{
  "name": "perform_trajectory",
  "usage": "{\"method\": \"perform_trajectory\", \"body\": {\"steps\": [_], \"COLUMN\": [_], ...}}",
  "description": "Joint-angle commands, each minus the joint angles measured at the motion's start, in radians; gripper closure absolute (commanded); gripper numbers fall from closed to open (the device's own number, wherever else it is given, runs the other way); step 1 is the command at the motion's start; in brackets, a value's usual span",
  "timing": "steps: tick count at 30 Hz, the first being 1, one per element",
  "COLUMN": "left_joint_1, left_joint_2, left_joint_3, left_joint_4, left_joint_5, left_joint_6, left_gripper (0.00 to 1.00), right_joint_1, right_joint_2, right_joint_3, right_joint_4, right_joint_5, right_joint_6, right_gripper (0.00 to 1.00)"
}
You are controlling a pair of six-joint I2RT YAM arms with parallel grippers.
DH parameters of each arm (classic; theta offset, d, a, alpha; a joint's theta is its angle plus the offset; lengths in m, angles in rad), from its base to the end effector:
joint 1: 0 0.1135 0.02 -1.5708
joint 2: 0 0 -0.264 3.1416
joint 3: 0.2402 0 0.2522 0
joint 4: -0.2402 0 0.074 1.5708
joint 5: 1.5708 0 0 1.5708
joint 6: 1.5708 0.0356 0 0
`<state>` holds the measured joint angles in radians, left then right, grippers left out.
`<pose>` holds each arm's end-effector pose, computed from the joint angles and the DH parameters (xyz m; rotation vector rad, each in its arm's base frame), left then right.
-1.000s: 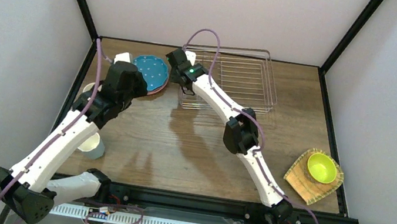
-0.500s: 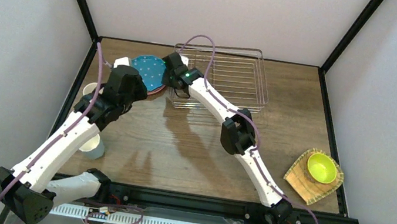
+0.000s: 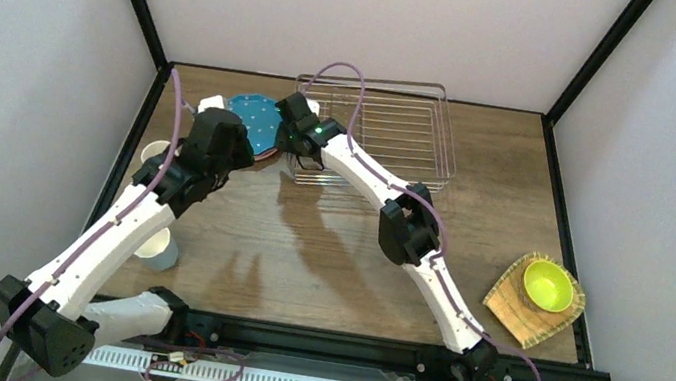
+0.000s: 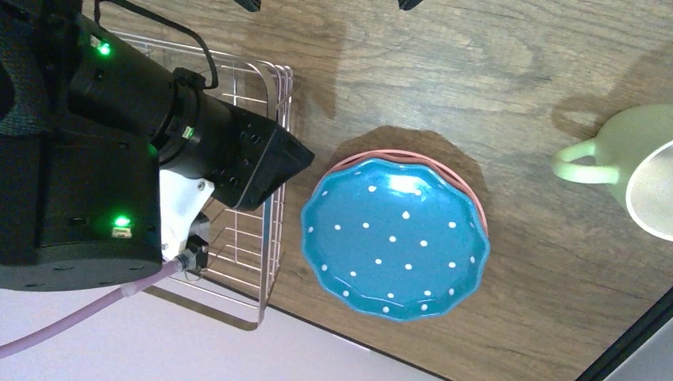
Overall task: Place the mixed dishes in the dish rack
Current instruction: Grab the cup from the corner of the board.
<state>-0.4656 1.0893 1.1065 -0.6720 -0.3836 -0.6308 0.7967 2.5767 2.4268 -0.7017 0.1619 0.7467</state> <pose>0.2084 -0.0898 0.3465 -0.3856 2.1432 -0.1976 0.3998 0.4007 0.1955 0.0136 2.4725 0.5042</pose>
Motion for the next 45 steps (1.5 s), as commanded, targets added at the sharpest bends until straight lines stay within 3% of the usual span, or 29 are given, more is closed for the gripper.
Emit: {"method": "perform_trajectory", "body": {"steps": [1,22,32,45], "left_joint_1": [-0.005,-0.005,0.014,0.341], "left_joint_2": [0.026,0.117,0.278,0.634], "left_joint_3": [0.035,0.047,0.147,0.478], "left_joint_4": [0.021,0.051,0.06,0.066], "left_joint_5": [0.008,0.018,-0.005,0.152], "left_joint_6": [-0.007,-0.014,-0.042,-0.001], "left_gripper": [0.0,0.0,0.0,0.0], "right_joint_1": [-0.028,-0.093,-0.216,-0.329], "right_joint_2": [-0.072,-0.207,-0.339,-0.351], "right_joint_3": [-0.019,-0.023,-0.119,-0.123], "right_joint_4": [-0.027,-0.056,-0.048,-0.015], "right_joint_5": [0.041,0.127,0.166,0.115], "right_joint_6": [-0.034,-0.113,-0.291,-0.357], "right_gripper": [0.28,0.27,0.27,0.27]}}
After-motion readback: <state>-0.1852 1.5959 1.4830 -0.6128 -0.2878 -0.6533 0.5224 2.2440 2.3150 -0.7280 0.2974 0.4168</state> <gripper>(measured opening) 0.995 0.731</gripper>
